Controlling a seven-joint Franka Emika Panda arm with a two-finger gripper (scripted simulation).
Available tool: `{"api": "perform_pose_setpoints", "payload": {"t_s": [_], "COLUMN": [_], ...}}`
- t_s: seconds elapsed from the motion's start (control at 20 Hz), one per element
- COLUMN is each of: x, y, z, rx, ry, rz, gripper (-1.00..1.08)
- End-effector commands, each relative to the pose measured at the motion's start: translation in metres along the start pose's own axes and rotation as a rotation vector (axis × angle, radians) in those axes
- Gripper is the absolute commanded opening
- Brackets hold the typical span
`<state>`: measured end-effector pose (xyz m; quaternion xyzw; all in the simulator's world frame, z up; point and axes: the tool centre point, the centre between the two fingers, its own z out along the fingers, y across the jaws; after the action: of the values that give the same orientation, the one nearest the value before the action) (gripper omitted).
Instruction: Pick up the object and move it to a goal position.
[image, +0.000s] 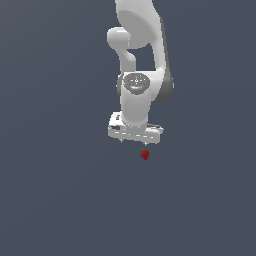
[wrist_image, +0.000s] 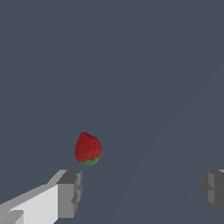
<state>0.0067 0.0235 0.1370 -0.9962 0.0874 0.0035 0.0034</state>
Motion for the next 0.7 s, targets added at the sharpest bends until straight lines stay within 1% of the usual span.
{"api": "perform_pose_setpoints", "payload": {"t_s": [0.0, 0.3, 0.65], "x": [-0.002, -0.008, -0.014], "y": [-0.011, -0.035, -0.053], "z": [0.012, 0.039, 0.058], "rx": [-0.001, -0.003, -0.005], "ry": [0.001, 0.004, 0.007], "rz": [0.039, 0.134, 0.203], "gripper": [1.00, 1.00, 1.00]}}
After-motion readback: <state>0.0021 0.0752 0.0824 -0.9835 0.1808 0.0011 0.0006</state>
